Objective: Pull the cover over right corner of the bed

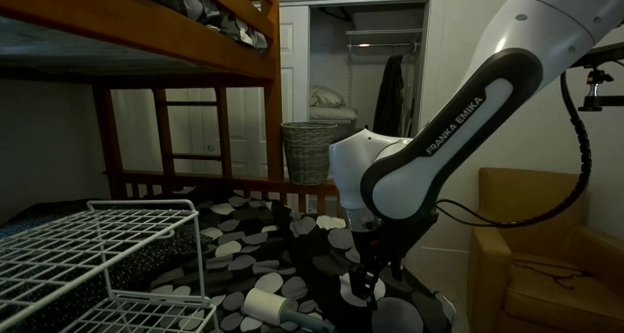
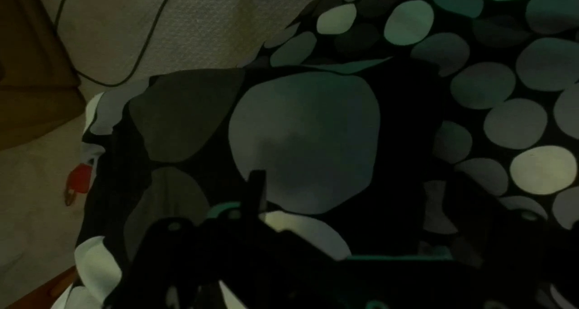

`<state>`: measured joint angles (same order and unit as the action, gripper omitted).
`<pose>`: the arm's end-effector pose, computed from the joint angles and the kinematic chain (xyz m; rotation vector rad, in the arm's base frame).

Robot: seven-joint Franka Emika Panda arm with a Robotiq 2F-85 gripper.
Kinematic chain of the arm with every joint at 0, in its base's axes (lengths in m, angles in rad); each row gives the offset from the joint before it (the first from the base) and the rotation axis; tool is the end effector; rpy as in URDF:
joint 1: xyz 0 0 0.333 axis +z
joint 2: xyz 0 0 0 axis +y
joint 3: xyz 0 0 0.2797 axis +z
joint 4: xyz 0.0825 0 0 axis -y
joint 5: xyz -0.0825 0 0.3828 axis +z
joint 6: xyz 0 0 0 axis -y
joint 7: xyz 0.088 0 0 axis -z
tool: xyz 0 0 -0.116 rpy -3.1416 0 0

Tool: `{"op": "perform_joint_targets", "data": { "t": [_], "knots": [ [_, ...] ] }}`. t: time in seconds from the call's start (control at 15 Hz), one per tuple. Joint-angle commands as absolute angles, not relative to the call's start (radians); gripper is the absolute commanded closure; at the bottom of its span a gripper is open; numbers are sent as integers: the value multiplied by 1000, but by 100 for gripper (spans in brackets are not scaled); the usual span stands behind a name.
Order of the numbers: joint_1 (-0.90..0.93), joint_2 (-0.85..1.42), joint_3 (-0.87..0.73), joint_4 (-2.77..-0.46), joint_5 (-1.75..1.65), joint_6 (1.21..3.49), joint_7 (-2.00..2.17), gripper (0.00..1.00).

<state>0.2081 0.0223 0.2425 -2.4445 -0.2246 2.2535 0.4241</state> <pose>0.4122 0.1915 0.2322 2.8950 0.2724 -0.1848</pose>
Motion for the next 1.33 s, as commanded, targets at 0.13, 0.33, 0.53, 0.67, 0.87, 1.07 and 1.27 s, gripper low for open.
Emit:
{"op": "perform_joint_targets", "data": {
  "t": [0.13,0.33,0.53,0.67,0.87,1.07,1.27],
  "knots": [
    [235,60,236,-2445,-219,2285,401,0],
    [243,79,239,-2444,-244,2304,418,0],
    [259,109,243,-2451,-271,2372,463,0],
    [274,133,239,-2451,-294,2399,489,0],
    [299,171,224,-2443,-365,2376,534,0],
    [320,204,207,-2443,-438,2394,585,0],
    [346,243,188,-2436,-515,2419,656,0]
  ]
}}
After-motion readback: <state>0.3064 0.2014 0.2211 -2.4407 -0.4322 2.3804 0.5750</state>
